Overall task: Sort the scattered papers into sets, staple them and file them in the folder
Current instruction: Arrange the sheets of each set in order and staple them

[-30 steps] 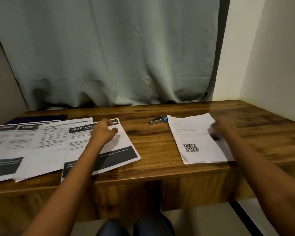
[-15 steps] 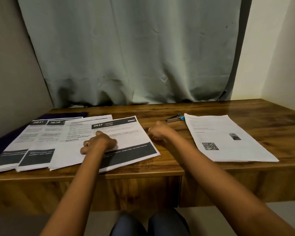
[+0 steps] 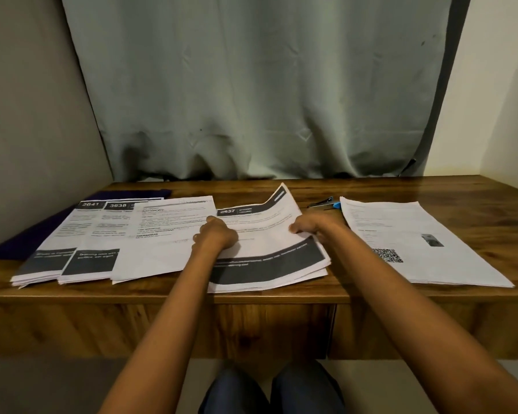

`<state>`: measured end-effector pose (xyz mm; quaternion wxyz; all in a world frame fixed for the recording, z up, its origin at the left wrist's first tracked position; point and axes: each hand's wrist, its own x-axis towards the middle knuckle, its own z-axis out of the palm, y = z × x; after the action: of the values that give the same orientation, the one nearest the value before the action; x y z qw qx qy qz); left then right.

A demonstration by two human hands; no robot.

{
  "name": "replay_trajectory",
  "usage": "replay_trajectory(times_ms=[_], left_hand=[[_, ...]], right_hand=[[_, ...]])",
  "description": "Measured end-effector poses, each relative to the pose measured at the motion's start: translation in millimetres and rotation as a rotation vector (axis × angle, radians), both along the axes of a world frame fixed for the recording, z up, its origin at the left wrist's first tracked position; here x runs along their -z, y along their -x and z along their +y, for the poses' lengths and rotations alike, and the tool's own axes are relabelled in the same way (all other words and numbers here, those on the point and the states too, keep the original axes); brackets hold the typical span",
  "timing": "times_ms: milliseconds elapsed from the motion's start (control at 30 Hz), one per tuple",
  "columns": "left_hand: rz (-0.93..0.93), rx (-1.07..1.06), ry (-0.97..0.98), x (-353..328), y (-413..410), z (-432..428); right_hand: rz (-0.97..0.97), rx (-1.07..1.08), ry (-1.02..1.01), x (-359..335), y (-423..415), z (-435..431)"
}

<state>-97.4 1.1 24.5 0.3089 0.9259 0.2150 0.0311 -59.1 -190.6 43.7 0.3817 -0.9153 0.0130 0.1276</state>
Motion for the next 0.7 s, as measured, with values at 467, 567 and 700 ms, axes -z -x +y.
replay_trajectory(times_ms=[467, 567, 700], left_hand=[[-0.263, -0.001, 0.027, -0.6, 2.1, 27.3], [-0.154, -0.212, -0.113, -3.0, 5.8, 65.4], [0.047, -0.352, -0.129, -1.1, 9.7, 110.4]], right_hand=[[-0.381, 0.297, 0.427, 8.2, -7.7, -34.9], [-0.551, 0.182, 0.402, -3.4, -11.5, -0.8], [-0.305, -0.117, 0.053, -10.4, -5.5, 65.3]])
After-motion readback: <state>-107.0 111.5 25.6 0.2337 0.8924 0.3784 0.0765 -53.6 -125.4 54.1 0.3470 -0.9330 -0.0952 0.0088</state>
